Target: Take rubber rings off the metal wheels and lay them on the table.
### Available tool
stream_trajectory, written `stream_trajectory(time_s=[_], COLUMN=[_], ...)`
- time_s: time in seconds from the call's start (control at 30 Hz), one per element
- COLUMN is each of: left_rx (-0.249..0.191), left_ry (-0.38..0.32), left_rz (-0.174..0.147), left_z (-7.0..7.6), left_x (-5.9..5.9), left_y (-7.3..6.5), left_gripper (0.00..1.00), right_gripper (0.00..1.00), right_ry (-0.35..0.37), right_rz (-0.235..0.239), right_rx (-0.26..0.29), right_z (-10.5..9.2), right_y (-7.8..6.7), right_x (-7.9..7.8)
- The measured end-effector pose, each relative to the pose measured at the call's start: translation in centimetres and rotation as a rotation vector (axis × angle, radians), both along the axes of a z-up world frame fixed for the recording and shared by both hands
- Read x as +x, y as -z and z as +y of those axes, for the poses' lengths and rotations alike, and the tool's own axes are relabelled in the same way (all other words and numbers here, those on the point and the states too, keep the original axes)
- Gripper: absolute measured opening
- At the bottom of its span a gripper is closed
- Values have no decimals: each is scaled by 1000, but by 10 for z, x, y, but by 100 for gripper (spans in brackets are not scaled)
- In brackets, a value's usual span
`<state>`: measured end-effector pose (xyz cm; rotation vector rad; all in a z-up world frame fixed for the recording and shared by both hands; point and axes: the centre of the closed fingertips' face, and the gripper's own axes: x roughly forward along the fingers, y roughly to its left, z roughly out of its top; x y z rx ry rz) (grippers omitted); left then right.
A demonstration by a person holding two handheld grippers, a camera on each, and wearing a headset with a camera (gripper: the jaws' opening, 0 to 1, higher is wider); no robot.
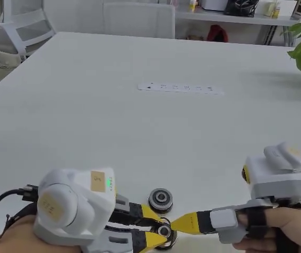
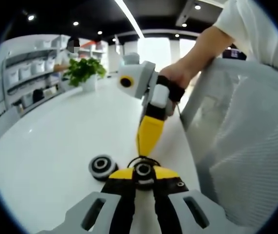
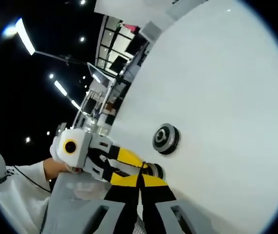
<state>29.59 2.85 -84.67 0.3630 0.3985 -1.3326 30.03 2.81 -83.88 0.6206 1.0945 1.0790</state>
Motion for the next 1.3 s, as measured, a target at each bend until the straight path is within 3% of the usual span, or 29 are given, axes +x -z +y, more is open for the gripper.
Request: stream_trajectory(time_s=[0.03,0.13,0.47,0.67,0.8,0.9,1.07,1.3], left_rx=[1,8,-8,-9,27,27,39,11], left_ry=[1,17,33,-8,-30,-53,-81,-131], left_rz=[2,-1,-26,-33,-26,-33,-49,-43], left_z=[0,0,8,25,39,48,62,72], left_x=[0,-1,0,1,-3,-5,-8,-10], left_y=[0,-3,-27,-44,-47,-51,-57,-66], left_gripper=[14,16,35,40,51,58,59,61], right_gripper=[0,0,0,0,0,0,0,0], right_ry=[0,-13,-15,-24,-32,-38,-55,-42], right_rz=[7,-33,-29,-46,-51,-58,-69,-67], right_rx=[3,-18,-35,-22,-24,-24,-11,44], right_z=[0,1,0,3,3,3,6,9], right_y=[-1,-3,-1,-7,-9,-10,-14,-25], right_x=[1,2,2,2,1,0,-3,-1])
